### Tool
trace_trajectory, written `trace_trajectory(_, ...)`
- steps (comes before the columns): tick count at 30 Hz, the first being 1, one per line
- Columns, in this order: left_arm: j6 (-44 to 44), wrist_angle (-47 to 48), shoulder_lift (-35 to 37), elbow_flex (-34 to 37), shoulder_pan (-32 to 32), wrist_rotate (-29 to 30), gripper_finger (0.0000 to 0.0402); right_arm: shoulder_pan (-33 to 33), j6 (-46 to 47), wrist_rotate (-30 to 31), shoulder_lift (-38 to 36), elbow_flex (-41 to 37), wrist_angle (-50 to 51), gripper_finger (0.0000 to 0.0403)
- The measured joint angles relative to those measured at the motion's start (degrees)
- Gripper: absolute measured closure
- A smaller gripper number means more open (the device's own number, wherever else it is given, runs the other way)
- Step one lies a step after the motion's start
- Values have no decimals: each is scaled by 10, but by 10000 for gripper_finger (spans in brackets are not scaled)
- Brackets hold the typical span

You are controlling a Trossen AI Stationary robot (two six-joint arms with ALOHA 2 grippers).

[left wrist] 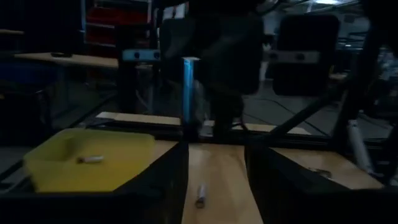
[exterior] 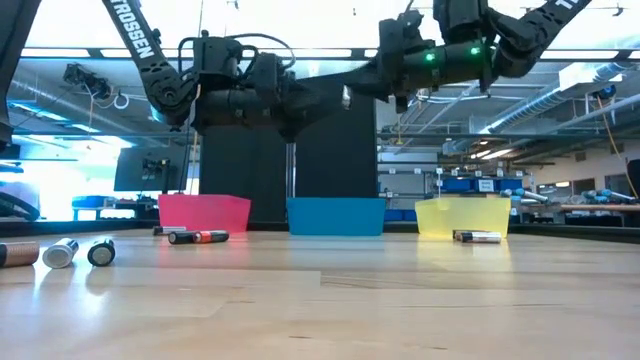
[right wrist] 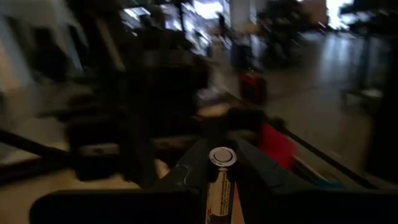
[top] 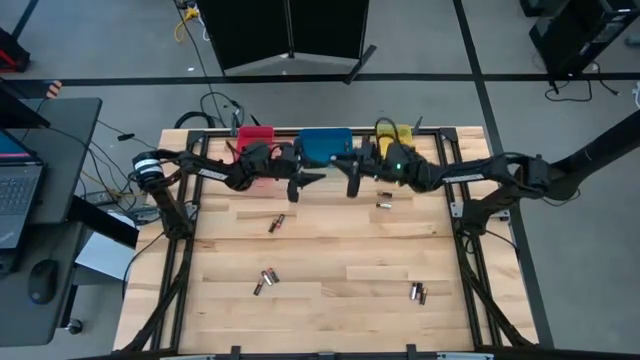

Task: Sort batteries
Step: Put the silver battery into the yellow bin

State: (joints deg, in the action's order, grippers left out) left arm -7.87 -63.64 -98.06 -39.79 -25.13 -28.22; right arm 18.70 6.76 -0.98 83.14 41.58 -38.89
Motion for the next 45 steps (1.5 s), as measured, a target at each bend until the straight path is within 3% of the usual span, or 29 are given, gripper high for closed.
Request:
trace_trajectory(8,0,-63,0,35,-44,-2,257,125,12,64,-49,50,311,340)
trace_trajectory(17,1,-78,1,37,-82,0,258,259,55,64,8,56,476,340)
trace_trajectory(20,-14,-89,3,37,-86,27,258,290,84,42,18,71,555,340)
trace_trajectory(26,-42,-115,4,37,-86,56,258,311,91,39,17,91,602,340)
trace_trajectory(30,0,-82,4,43,-76,28,258,309,67,67,32,91,603,340)
trace_trajectory(34,56,-59,4,55,-55,30,257,313,64,64,75,91,590,340)
trace_trajectory(45,31,-64,4,66,-14,51,257,335,71,49,199,196,679,340)
